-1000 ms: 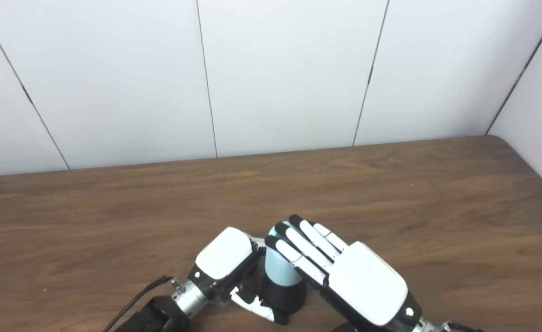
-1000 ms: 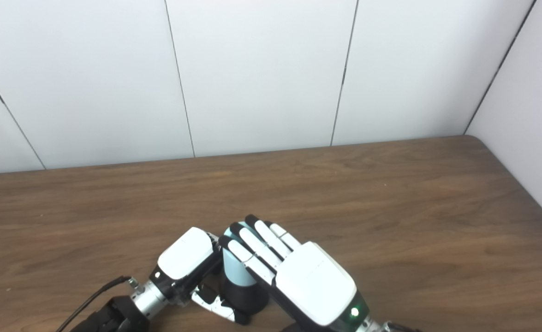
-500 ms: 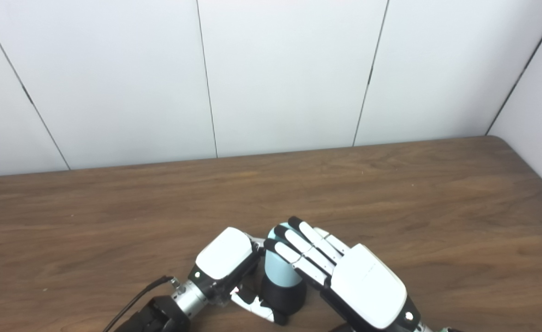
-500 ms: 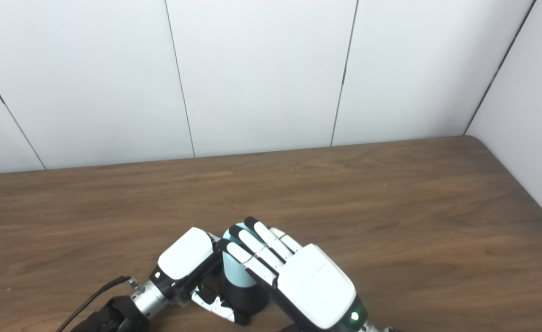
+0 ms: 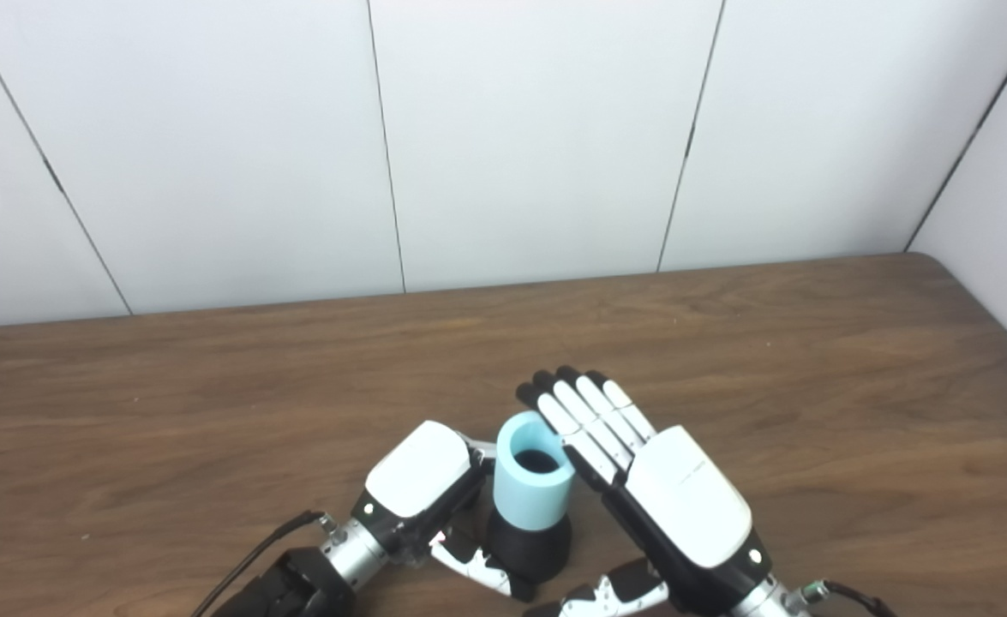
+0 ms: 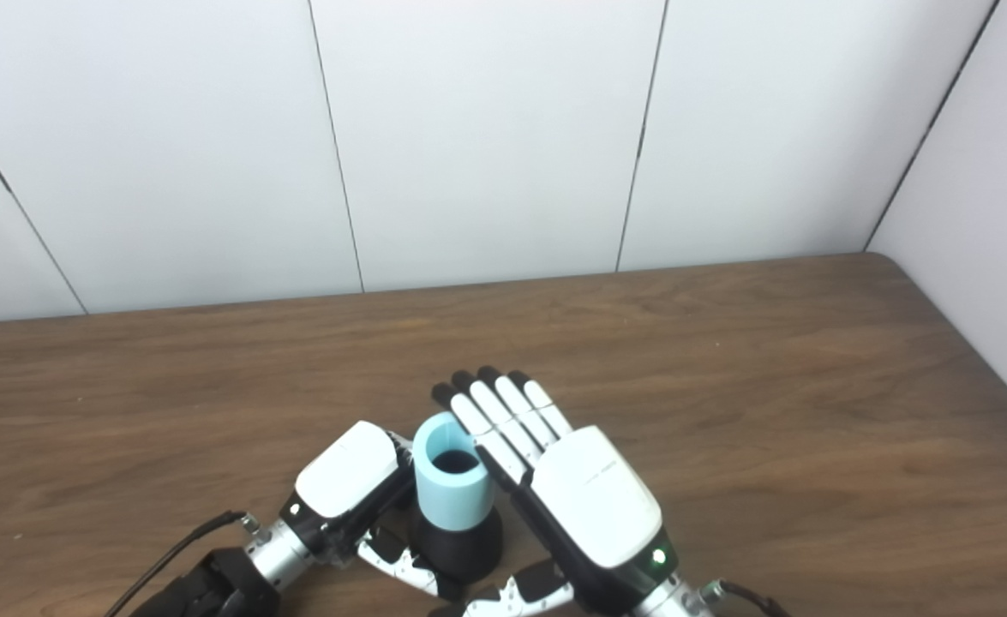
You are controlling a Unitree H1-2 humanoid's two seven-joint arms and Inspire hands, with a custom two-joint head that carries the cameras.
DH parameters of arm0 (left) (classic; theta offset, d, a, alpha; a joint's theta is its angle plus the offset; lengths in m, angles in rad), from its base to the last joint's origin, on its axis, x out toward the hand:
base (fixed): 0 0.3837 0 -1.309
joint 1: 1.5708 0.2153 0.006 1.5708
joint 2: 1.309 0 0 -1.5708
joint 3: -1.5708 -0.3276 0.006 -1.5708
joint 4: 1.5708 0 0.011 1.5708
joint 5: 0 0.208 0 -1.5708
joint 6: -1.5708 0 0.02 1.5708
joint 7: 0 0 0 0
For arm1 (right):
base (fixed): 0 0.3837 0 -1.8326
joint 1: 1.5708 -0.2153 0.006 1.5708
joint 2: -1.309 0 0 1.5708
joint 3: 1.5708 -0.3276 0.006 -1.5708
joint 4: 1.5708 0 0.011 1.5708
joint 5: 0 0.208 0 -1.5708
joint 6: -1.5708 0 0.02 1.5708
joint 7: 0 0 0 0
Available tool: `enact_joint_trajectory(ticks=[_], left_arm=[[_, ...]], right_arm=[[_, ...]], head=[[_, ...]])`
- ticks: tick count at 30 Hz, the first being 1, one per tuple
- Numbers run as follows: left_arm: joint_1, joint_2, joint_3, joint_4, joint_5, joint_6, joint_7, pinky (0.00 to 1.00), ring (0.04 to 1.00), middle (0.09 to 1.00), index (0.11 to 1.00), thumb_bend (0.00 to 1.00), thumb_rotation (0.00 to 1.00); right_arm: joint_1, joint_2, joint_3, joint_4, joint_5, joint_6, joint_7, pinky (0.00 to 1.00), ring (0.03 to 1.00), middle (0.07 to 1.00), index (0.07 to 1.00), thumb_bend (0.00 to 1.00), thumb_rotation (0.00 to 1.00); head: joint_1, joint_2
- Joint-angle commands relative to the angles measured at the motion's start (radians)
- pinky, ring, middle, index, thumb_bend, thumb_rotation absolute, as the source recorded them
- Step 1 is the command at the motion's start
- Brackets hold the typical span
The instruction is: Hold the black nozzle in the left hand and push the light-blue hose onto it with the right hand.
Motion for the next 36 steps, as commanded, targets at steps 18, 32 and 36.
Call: enact_joint_trajectory(ticks=[18, 32, 36], left_arm=[[0.048, 0.008, -0.06, 0.079, 0.043, -0.011, -0.014, 0.28, 0.372, 0.481, 0.546, 0.49, 0.0], [0.051, 0.015, -0.059, 0.076, 0.055, -0.002, -0.01, 0.28, 0.368, 0.475, 0.548, 0.49, 0.0], [0.051, 0.016, -0.057, 0.073, 0.056, -0.002, -0.01, 0.28, 0.371, 0.479, 0.545, 0.49, 0.0]], right_arm=[[-0.025, 0.09, -0.17, 0.308, 0.626, -0.121, -0.301, 0.83, 0.914, 0.933, 0.901, 0.52, 0.67], [-0.04, 0.149, -0.241, 0.372, 0.929, 0.036, -0.24, 0.56, 0.647, 0.672, 0.65, 0.32, 0.17], [-0.043, 0.154, -0.249, 0.374, 0.934, 0.048, -0.238, 0.56, 0.646, 0.67, 0.648, 0.33, 0.17]], head=[[-0.002, 0.003], [-0.003, 0.008], [-0.002, 0.009]])
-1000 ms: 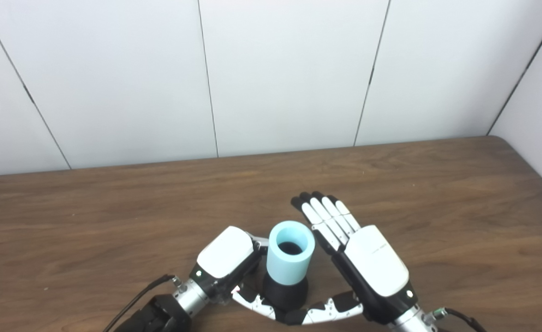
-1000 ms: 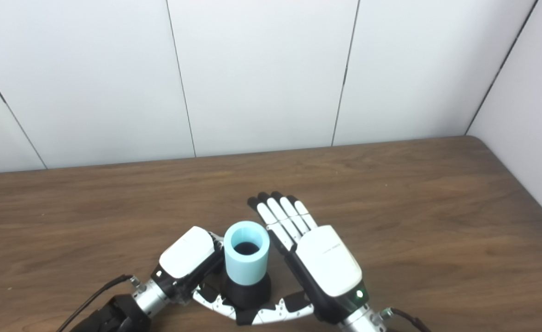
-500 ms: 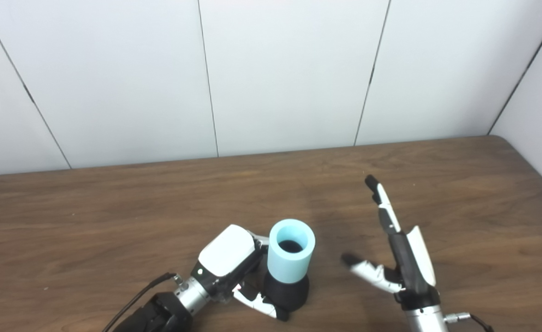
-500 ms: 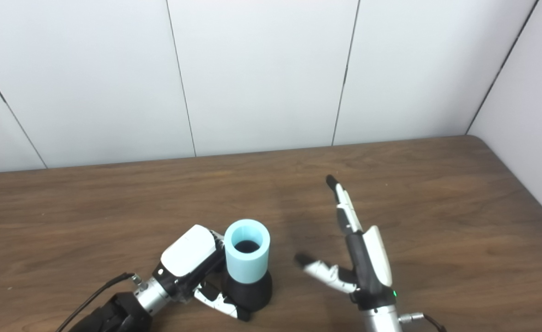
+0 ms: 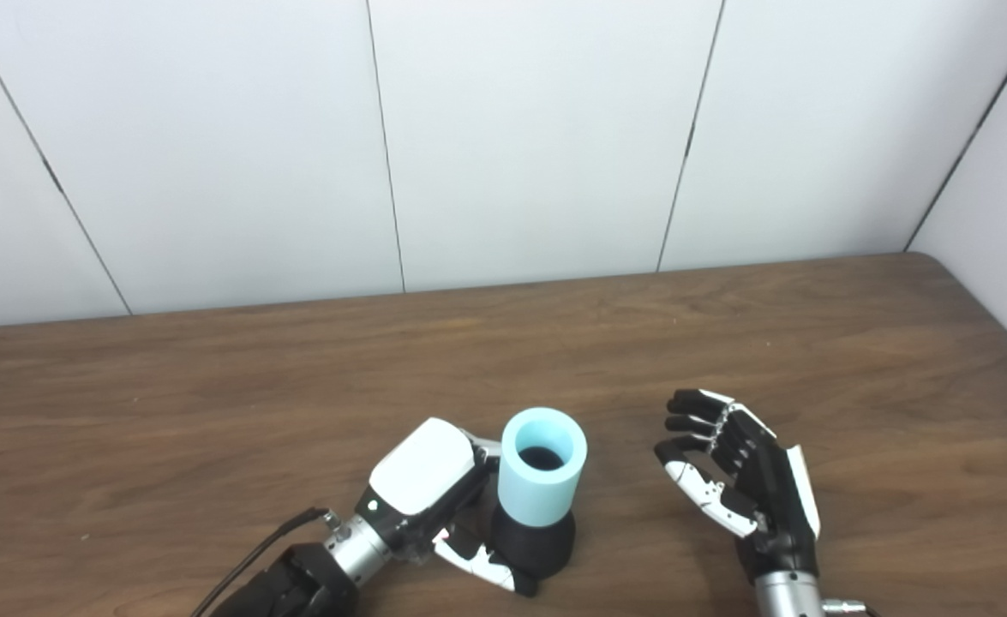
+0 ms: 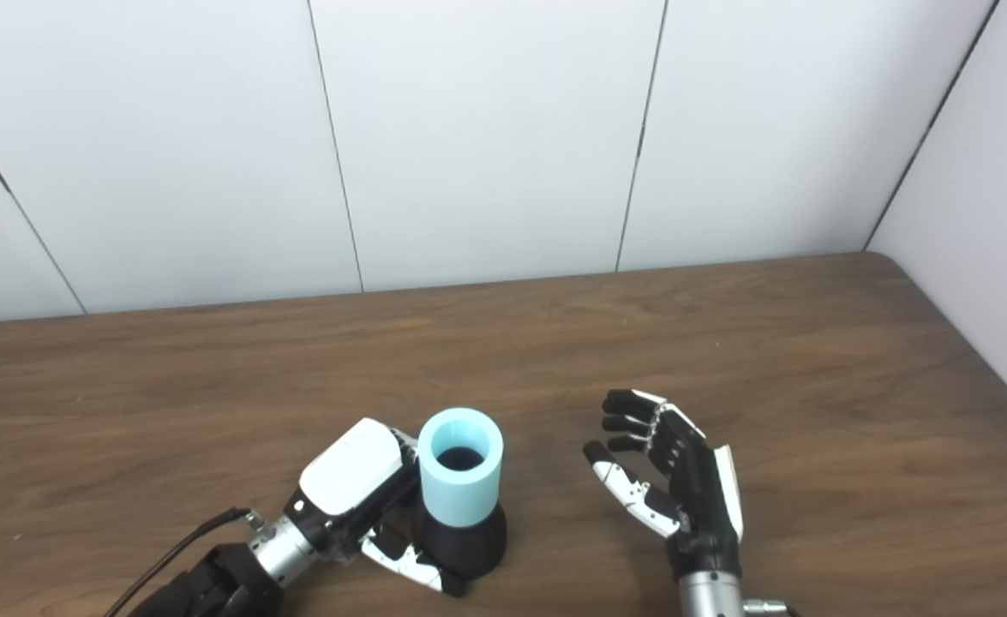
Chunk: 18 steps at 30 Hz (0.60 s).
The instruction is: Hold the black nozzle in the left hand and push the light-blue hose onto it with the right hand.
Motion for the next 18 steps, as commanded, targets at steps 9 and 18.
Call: enact_joint_trajectory(ticks=[9, 18], left_arm=[[0.092, 0.018, -0.012, -0.008, 0.068, 0.104, -0.099, 0.38, 0.471, 0.574, 0.499, 0.51, 0.02], [0.108, 0.025, -0.009, -0.084, 0.146, 0.292, -0.218, 0.87, 0.865, 0.848, 0.884, 1.0, 0.21]], right_arm=[[-0.021, 0.002, -0.013, -0.022, 0.009, -0.003, 0.009, 0.56, 0.645, 0.669, 0.645, 0.34, 0.19], [-0.021, 0.003, -0.01, -0.025, -0.004, 0.004, 0.008, 0.56, 0.645, 0.668, 0.644, 0.34, 0.19]], head=[[0.003, 0.002], [0.005, 0.0]])
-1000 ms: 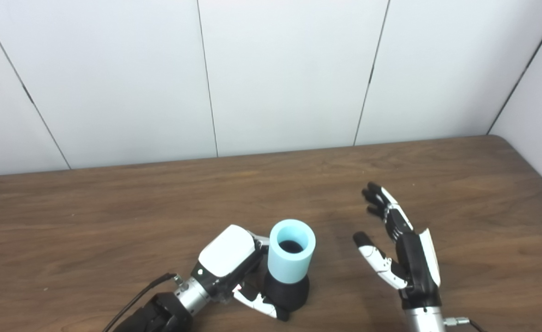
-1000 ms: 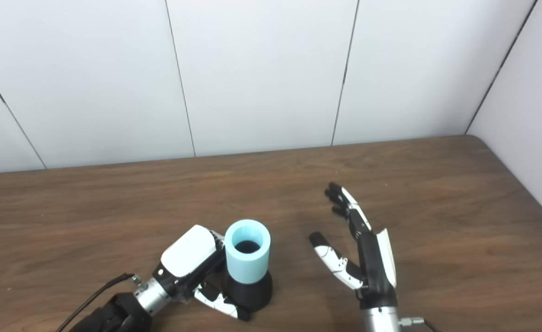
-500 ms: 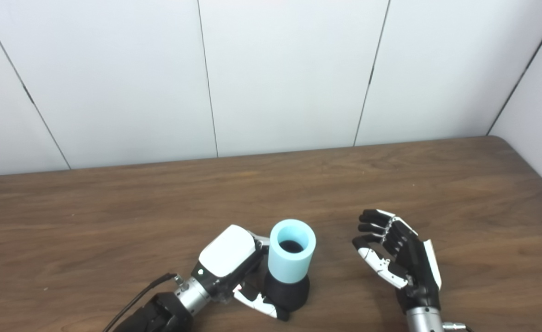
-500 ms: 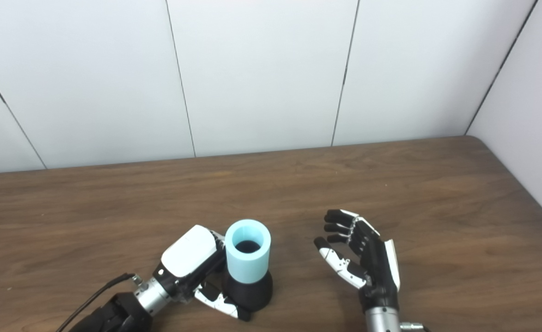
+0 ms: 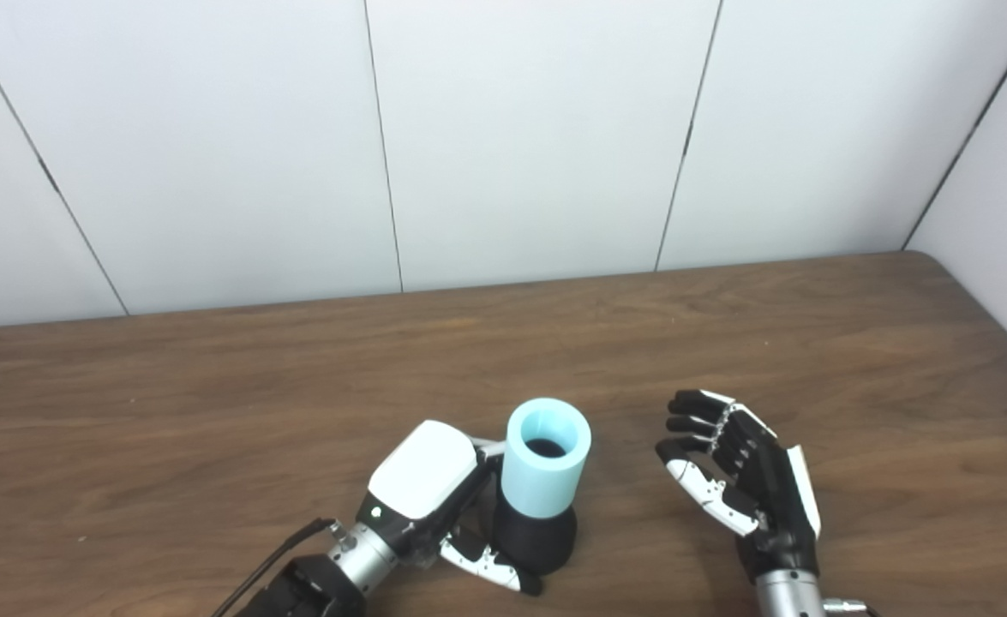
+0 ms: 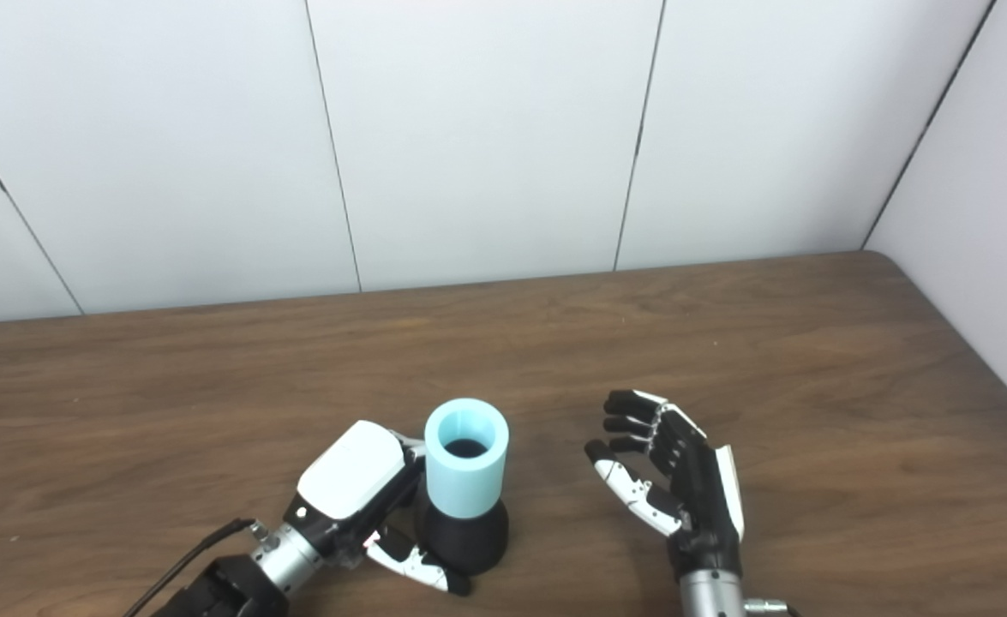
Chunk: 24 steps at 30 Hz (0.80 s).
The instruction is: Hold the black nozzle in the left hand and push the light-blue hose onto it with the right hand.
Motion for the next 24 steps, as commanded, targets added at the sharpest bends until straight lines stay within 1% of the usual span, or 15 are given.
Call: enact_joint_trajectory(ticks=[1, 2, 3, 7, 10, 14, 16, 18, 21, 24], left_arm=[[0.052, 0.036, -0.025, 0.054, 0.074, 0.102, -0.147, 0.89, 0.885, 0.865, 0.901, 1.0, 0.23], [0.053, 0.036, -0.023, 0.05, 0.072, 0.115, -0.161, 0.91, 0.913, 0.887, 0.923, 1.0, 0.27], [0.053, 0.036, -0.019, 0.049, 0.067, 0.124, -0.172, 0.91, 0.924, 0.898, 0.934, 1.0, 0.28], [0.051, 0.039, -0.005, 0.04, 0.048, 0.159, -0.211, 0.91, 0.942, 0.928, 0.962, 1.0, 0.31], [0.053, 0.04, 0.007, 0.028, 0.052, 0.184, -0.239, 0.92, 0.951, 0.945, 0.981, 1.0, 0.29], [0.06, 0.042, 0.02, 0.005, 0.073, 0.244, -0.291, 0.96, 0.984, 0.971, 0.998, 1.0, 0.26], [0.062, 0.045, 0.027, -0.012, 0.081, 0.267, -0.313, 0.96, 0.989, 0.981, 1.0, 1.0, 0.23], [0.062, 0.05, 0.047, -0.034, 0.052, 0.305, -0.364, 0.98, 0.997, 0.989, 1.0, 1.0, 0.21], [0.061, 0.076, 0.092, -0.084, -0.012, 0.358, -0.456, 0.98, 0.995, 0.982, 0.993, 1.0, 0.2], [0.073, 0.11, 0.146, -0.147, -0.082, 0.388, -0.515, 0.96, 0.991, 0.977, 0.988, 1.0, 0.19]], right_arm=[[-0.018, 0.003, -0.004, -0.025, -0.003, -0.014, 0.003, 0.56, 0.646, 0.669, 0.645, 0.34, 0.19], [-0.018, 0.004, -0.004, -0.025, -0.006, -0.014, 0.001, 0.56, 0.643, 0.667, 0.643, 0.34, 0.19], [-0.018, 0.005, -0.003, -0.027, -0.008, -0.013, 0.0, 0.56, 0.641, 0.666, 0.642, 0.34, 0.19], [-0.017, 0.007, -0.003, -0.03, -0.008, -0.013, 0.001, 0.56, 0.641, 0.665, 0.639, 0.34, 0.2], [-0.017, 0.008, -0.005, -0.026, -0.005, -0.014, 0.001, 0.56, 0.643, 0.666, 0.639, 0.34, 0.17], [-0.015, 0.005, -0.001, -0.028, -0.011, -0.01, 0.004, 0.56, 0.641, 0.665, 0.642, 0.33, 0.18], [-0.015, 0.005, 0.001, -0.028, -0.01, -0.014, 0.006, 0.56, 0.643, 0.666, 0.642, 0.33, 0.18], [-0.015, 0.006, 0.003, -0.027, -0.004, -0.02, 0.009, 0.56, 0.641, 0.664, 0.64, 0.33, 0.18], [-0.015, 0.005, 0.006, -0.022, -0.001, -0.032, 0.011, 0.56, 0.64, 0.661, 0.639, 0.33, 0.16], [-0.015, 0.004, 0.006, -0.021, -0.001, -0.03, 0.012, 0.57, 0.644, 0.665, 0.641, 0.33, 0.16]], head=[[-0.002, 0.001], [-0.001, 0.001], [-0.001, 0.0], [0.001, -0.002], [0.003, -0.003], [0.004, -0.007], [0.004, -0.008], [0.005, -0.01], [0.006, -0.011], [0.007, -0.011]])
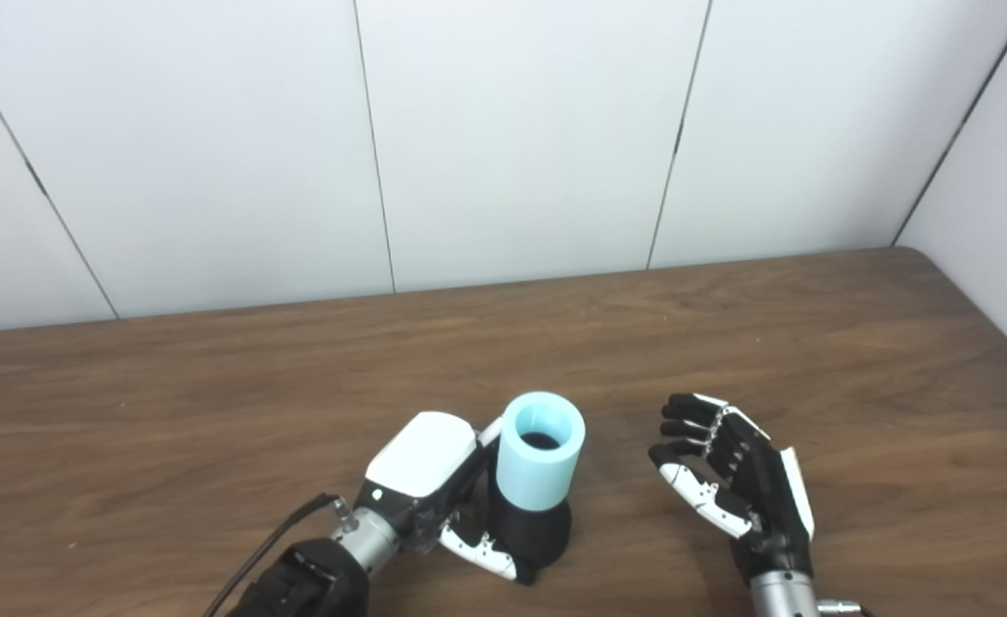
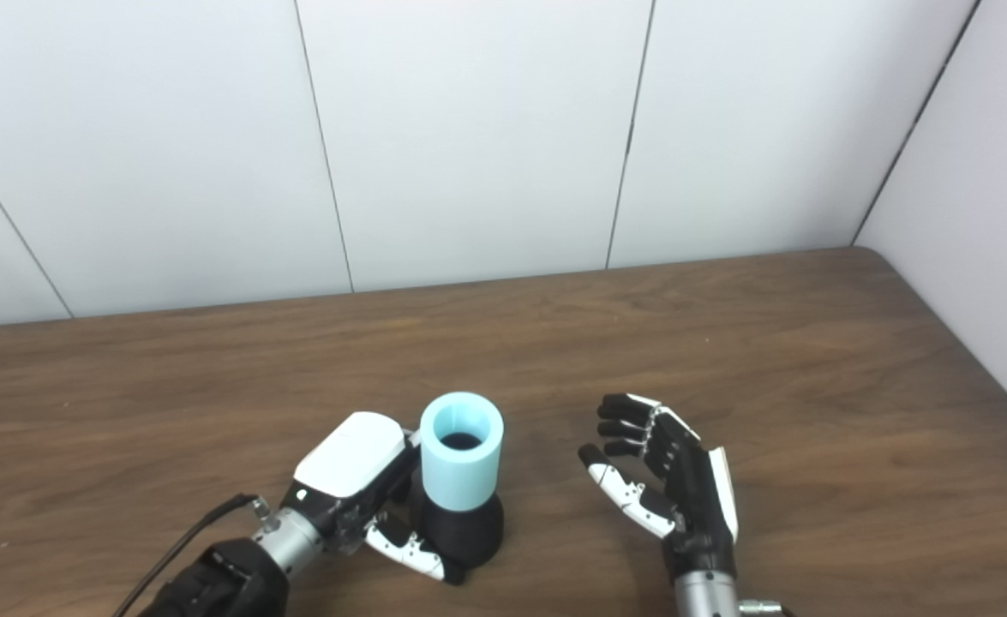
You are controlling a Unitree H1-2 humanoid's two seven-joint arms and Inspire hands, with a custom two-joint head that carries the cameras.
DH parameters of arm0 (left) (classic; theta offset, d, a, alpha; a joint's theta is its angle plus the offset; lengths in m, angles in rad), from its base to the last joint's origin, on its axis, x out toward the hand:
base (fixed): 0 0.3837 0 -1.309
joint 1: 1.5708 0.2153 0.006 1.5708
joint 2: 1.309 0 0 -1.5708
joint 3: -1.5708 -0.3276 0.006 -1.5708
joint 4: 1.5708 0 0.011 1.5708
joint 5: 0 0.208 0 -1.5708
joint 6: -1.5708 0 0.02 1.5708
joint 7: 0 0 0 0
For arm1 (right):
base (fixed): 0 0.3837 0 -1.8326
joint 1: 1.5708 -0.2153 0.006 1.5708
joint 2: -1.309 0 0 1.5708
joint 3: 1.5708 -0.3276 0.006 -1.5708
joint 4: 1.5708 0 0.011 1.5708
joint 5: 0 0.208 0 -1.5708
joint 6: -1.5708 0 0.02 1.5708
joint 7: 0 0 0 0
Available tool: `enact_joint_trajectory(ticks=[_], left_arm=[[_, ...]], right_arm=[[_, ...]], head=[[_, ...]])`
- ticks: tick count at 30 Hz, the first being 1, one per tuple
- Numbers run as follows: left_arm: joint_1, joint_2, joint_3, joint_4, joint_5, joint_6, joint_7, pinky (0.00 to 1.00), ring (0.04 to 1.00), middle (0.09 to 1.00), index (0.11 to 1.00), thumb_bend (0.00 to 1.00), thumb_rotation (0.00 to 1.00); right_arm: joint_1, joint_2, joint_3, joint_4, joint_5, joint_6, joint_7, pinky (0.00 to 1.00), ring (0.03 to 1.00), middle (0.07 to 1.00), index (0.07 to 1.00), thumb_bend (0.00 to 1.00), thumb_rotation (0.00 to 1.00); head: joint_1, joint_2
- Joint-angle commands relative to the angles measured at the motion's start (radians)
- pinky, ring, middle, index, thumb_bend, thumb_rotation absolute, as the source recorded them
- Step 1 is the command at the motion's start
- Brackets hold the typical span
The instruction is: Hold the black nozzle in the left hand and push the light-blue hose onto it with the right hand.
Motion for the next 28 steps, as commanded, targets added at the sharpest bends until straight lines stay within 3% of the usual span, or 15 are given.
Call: enact_joint_trajectory(ticks=[1, 6, 15, 19, 21, 23, 25, 28], left_arm=[[0.069, 0.137, 0.068, 0.009, -0.015, 0.174, -0.183, 0.96, 0.99, 0.979, 0.988, 1.0, 0.19], [0.114, 0.206, 0.137, -0.132, -0.044, 0.268, -0.31, 0.98, 0.999, 0.989, 0.999, 1.0, 0.19], [0.184, 0.255, 0.213, -0.235, -0.049, 0.399, -0.392, 0.96, 0.968, 0.961, 0.952, 1.0, 0.07], [0.208, 0.278, 0.241, -0.256, -0.058, 0.415, -0.405, 0.96, 0.971, 0.96, 0.952, 1.0, 0.04], [0.225, 0.281, 0.264, -0.259, -0.078, 0.409, -0.389, 0.95, 0.967, 0.955, 0.941, 1.0, 0.02], [0.252, 0.261, 0.319, -0.254, -0.14, 0.373, -0.318, 0.91, 0.938, 0.929, 0.906, 1.0, 0.01], [0.284, 0.223, 0.387, -0.252, -0.201, 0.314, -0.217, 0.7, 0.81, 0.857, 0.825, 0.89, 0.05], [0.322, 0.17, 0.459, -0.251, -0.292, 0.217, -0.087, 0.53, 0.65, 0.73, 0.733, 0.6, 0.09]], right_arm=[[-0.016, -0.002, -0.003, -0.023, 0.005, -0.043, 0.008, 0.57, 0.646, 0.667, 0.643, 0.33, 0.16], [-0.017, 0.0, -0.005, -0.027, 0.005, -0.039, 0.007, 0.57, 0.646, 0.667, 0.643, 0.33, 0.15], [-0.021, -0.005, -0.005, -0.022, -0.018, -0.049, 0.003, 0.56, 0.646, 0.668, 0.64, 0.34, 0.19], [-0.024, -0.006, -0.006, -0.011, -0.02, -0.057, 0.001, 0.56, 0.648, 0.67, 0.644, 0.34, 0.2], [-0.025, -0.006, -0.007, -0.008, -0.021, -0.061, 0.001, 0.56, 0.648, 0.671, 0.644, 0.34, 0.2], [-0.025, -0.005, -0.008, -0.008, -0.02, -0.062, 0.002, 0.56, 0.647, 0.67, 0.643, 0.34, 0.21], [-0.026, -0.006, -0.009, -0.004, -0.013, -0.067, 0.005, 0.57, 0.65, 0.672, 0.646, 0.35, 0.2], [-0.029, -0.009, -0.009, 0.002, -0.015, -0.081, 0.006, 0.56, 0.643, 0.669, 0.648, 0.34, 0.21]], head=[[-0.001, 0.001], [0.006, 0.001], [0.014, 0.0], [0.014, -0.003], [0.013, -0.004], [0.013, -0.003], [0.014, -0.002], [0.019, -0.003]])
